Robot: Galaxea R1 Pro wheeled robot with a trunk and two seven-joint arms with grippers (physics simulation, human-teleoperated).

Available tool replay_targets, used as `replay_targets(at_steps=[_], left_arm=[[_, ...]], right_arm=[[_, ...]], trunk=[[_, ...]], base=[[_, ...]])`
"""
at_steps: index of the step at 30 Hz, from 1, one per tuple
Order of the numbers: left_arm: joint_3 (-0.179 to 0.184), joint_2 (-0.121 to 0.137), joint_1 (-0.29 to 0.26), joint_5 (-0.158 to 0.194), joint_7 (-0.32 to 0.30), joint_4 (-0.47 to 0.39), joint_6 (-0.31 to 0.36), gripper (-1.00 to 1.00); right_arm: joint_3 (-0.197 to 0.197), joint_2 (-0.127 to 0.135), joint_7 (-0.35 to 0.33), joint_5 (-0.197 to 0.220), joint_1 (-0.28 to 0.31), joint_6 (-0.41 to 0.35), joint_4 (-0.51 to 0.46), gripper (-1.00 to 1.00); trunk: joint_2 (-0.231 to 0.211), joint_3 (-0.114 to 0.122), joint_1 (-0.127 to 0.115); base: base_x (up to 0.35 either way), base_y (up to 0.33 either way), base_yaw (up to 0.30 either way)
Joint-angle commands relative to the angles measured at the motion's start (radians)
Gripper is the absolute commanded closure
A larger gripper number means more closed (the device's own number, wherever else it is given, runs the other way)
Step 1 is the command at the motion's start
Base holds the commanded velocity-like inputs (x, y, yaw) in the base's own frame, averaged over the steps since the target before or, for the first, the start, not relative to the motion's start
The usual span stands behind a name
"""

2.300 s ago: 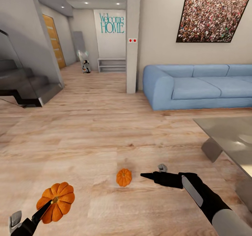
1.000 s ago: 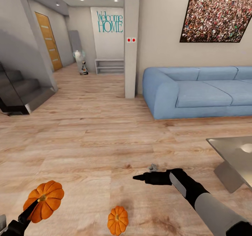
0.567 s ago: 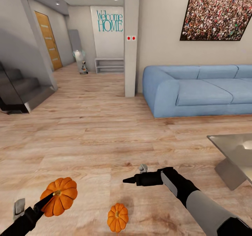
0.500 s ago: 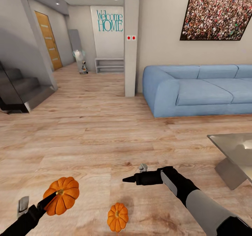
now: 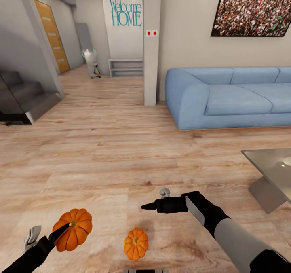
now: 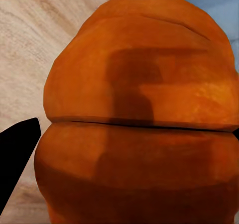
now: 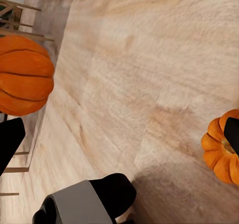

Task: Place each of the two pumpkins and all three candles from the living room inside a cabinet in the living room (use any cabinet), then make sure every cabinet is closed, and position the cauldron so it is next to a table in the living room.

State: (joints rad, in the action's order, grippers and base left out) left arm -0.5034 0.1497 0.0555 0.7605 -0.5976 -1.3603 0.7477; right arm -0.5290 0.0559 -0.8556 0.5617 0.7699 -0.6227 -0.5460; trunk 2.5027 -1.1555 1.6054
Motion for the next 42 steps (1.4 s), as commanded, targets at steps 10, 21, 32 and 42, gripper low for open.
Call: replay_targets(at_steps=[10, 21, 32, 42], left_arm=[[-0.001, -0.005, 0.006, 0.007, -0.004, -0.073, 0.004, 1.00], [-0.014, 0.047, -0.075, 0.002, -0.001, -0.163, 0.158, 1.00], [-0.043, 0.046, -0.088, -0.001, 0.005, -0.137, 0.140, 1.00], [-0.046, 0.011, -0.085, -0.002, 0.001, -0.145, 0.121, 1.00]], right_arm=[[0.006, 0.001, 0.000, 0.004, 0.000, 0.000, -0.001, -1.00], [0.010, 0.005, 0.028, 0.010, 0.088, 0.016, 0.139, -1.00], [0.054, 0.015, 0.023, 0.034, 0.145, 0.021, 0.105, -1.00], [0.067, 0.002, 0.034, 0.029, 0.143, 0.028, 0.113, -1.00]], trunk=[[0.002, -0.039, 0.004], [0.005, -0.081, 0.009], [0.008, -0.124, 0.014], [0.010, -0.163, 0.019]], base=[[0.000, 0.000, 0.000], [0.000, 0.000, 0.000], [0.000, 0.000, 0.000], [0.000, 0.000, 0.000]])
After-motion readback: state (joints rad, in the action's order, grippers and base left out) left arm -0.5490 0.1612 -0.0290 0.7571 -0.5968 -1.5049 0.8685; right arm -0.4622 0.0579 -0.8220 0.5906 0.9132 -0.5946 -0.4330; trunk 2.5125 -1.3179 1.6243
